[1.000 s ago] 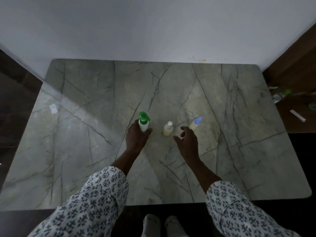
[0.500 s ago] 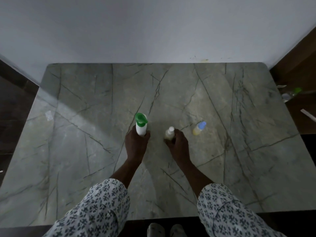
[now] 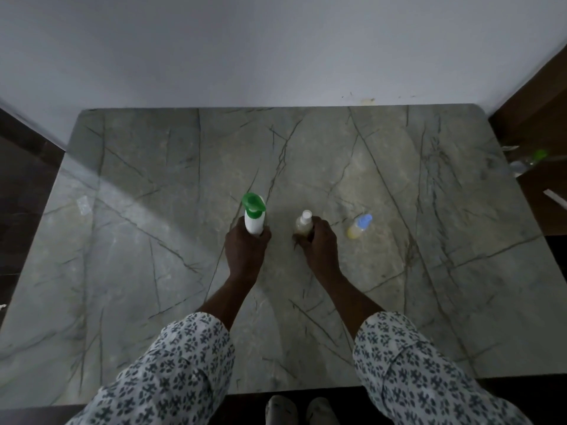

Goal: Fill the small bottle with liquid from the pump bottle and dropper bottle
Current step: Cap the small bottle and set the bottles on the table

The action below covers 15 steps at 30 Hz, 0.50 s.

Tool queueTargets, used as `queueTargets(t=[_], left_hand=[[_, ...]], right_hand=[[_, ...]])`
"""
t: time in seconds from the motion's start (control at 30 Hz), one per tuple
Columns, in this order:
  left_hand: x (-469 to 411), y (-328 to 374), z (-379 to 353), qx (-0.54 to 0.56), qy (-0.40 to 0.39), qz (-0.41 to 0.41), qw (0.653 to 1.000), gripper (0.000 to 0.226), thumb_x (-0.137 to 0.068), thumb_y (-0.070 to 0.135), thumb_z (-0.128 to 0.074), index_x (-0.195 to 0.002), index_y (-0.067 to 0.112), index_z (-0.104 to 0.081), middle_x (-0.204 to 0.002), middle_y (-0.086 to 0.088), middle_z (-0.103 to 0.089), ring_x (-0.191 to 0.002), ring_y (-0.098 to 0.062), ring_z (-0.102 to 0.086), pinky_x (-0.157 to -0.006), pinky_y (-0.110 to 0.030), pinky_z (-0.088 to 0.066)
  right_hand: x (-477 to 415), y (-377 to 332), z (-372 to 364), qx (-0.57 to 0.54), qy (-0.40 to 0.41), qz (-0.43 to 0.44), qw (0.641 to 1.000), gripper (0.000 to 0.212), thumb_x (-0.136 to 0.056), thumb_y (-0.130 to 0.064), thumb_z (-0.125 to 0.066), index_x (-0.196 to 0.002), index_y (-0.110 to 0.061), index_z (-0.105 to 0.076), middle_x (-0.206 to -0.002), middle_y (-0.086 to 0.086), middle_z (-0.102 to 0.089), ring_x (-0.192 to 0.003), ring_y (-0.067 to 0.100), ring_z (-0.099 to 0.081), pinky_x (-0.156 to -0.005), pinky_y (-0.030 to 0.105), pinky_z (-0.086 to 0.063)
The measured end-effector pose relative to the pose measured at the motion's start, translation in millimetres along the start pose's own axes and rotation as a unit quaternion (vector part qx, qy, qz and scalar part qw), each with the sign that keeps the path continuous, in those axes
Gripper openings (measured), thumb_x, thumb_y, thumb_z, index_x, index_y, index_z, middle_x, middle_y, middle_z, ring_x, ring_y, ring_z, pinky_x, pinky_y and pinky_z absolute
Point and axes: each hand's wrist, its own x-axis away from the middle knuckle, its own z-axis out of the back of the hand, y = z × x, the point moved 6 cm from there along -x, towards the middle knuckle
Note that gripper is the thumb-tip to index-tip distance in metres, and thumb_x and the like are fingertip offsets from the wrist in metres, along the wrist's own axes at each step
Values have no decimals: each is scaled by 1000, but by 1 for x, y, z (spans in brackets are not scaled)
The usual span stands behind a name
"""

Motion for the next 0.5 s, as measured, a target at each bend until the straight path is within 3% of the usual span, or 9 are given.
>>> queueTargets(t=[0.1, 0.2, 0.27, 0.33, 0.37, 0.43, 0.5], left_hand=[[1, 0, 0, -12, 0, -11, 1000, 39, -73, 20, -81, -107, 12, -64, -94, -5, -73, -79, -15, -65, -66, -29, -52], [3, -5, -2, -16, 0, -23, 1000, 55, -73, 26, -82, -120, 14, -57, -105, -7, -71, -89, -20, -67, -70, -30, -53], [6, -10, -4, -22, -11, -13, 1000, 71, -70, 31, -83, -130, 16, -48, -115, -6, -68, -98, -21, -64, -77, -35, -54], [8, -18, -5, -34, -26, 8, 999, 86, -68, 34, -84, -139, 16, -39, -121, -7, -64, -105, -23, -62, -83, -42, -55], [10, -22, -5, -39, -31, 17, 999, 91, -68, 34, -84, -142, 15, -36, -123, -8, -62, -107, -24, -61, -85, -45, -55], [15, -28, -4, -40, -35, 28, 998, 93, -69, 29, -84, -145, 14, -32, -128, -11, -58, -111, -27, -58, -89, -48, -54], [21, -32, -3, -44, -35, 26, 998, 91, -73, 21, -81, -148, 12, -30, -133, -14, -53, -117, -28, -54, -94, -46, -51]], right_hand=[[6, 2, 6, 3, 8, -11, 1000, 65, -75, -12, -80, -130, 3, -49, -120, 20, -58, -108, 28, -56, -88, 27, -42], [31, 12, 29, 10, 70, -38, 997, 42, -76, -2, -72, -115, 0, -58, -105, 15, -61, -93, 28, -61, -73, 14, -38], [47, 27, 53, -9, 148, -93, 985, 38, -75, -1, -70, -112, -1, -58, -98, 12, -61, -77, 26, -61, -64, 17, -45], [50, 44, 73, -33, 200, -135, 970, 51, -76, -4, -74, -122, 0, -52, -108, 14, -59, -68, 21, -57, -62, 23, -50], [45, 49, 78, -39, 200, -131, 970, 60, -76, -6, -76, -129, 0, -48, -115, 15, -58, -66, 18, -56, -62, 17, -48], [27, 54, 81, -39, 167, -99, 980, 72, -76, -10, -80, -136, -2, -41, -124, 12, -57, -77, 19, -61, -69, 14, -49], [9, 55, 78, -27, 135, -84, 987, 69, -76, -13, -80, -134, -4, -45, -123, 12, -60, -93, 25, -64, -79, 27, -52]])
